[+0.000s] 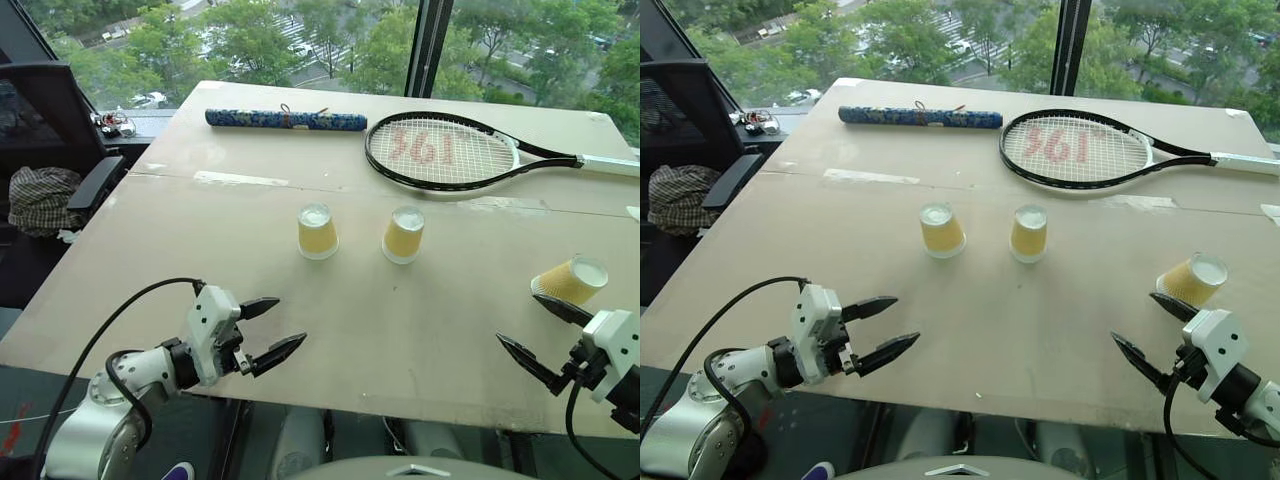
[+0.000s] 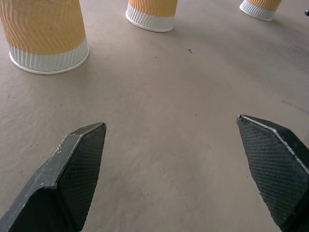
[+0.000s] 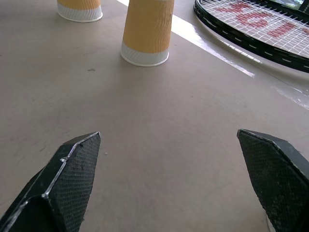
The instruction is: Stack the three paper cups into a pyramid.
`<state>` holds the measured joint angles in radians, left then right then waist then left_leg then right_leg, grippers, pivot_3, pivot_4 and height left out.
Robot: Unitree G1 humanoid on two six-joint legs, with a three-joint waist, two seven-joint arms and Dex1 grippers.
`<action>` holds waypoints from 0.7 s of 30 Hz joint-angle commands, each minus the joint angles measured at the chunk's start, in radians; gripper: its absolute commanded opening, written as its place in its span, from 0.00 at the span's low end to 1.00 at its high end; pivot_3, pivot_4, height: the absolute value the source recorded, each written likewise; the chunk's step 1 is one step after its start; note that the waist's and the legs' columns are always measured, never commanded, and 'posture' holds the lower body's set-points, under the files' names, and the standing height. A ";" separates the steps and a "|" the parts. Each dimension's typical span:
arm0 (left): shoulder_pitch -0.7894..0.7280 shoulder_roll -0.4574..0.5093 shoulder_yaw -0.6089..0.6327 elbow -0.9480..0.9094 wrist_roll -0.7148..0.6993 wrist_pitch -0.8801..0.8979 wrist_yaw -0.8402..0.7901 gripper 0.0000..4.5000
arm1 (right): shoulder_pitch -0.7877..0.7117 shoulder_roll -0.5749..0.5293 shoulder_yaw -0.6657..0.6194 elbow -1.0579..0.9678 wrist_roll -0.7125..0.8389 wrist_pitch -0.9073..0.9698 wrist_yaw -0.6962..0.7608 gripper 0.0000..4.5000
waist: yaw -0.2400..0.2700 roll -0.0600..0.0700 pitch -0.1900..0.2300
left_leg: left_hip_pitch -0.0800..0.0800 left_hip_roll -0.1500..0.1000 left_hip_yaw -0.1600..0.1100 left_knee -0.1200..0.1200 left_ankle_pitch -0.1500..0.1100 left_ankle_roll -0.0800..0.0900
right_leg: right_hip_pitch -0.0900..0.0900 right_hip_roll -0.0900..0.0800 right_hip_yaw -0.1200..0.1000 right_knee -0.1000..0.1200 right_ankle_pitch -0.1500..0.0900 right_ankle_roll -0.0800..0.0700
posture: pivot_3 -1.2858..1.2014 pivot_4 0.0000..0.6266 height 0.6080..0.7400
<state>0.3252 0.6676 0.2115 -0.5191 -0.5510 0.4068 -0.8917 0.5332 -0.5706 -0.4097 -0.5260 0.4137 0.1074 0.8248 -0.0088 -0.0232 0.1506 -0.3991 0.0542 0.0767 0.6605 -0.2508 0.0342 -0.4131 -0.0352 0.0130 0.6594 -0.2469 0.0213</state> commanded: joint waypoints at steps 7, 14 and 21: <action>-0.106 -0.011 0.006 -0.016 -0.048 0.010 0.022 0.99 | -0.140 0.037 0.086 -0.025 -0.015 0.018 -0.091 1.00 | 0.002 0.000 0.000 | 0.002 0.000 0.001 -0.002 0.000 0.000 | 0.000 0.003 0.001 0.000 0.000 0.000 | 0.52 0.24 1.00; -0.102 -0.007 0.028 -0.025 -0.052 0.005 0.038 0.99 | -0.226 0.029 0.158 -0.043 0.000 0.062 -0.118 1.00 | 0.001 -0.001 0.000 | 0.002 -0.001 0.002 -0.002 0.000 0.000 | 0.000 0.004 0.001 0.000 0.000 0.000 | 0.52 0.24 1.00; -0.109 -0.006 0.033 -0.025 -0.047 0.001 0.055 0.99 | -0.323 0.020 0.234 -0.011 -0.020 0.103 -0.123 1.00 | 0.000 -0.001 0.000 | 0.002 -0.001 0.002 -0.002 0.000 0.000 | 0.000 0.005 0.001 0.000 0.000 0.000 | 0.52 0.24 1.00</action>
<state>0.2208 0.6595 0.2273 -0.5126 -0.5896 0.4231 -0.8391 0.2293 -0.5426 -0.1870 -0.5300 0.3957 0.1999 0.7092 -0.0089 -0.0239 0.1510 -0.3970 0.0536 0.0787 0.6586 -0.2508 0.0343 -0.4129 -0.0301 0.0143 0.6593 -0.2472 0.0216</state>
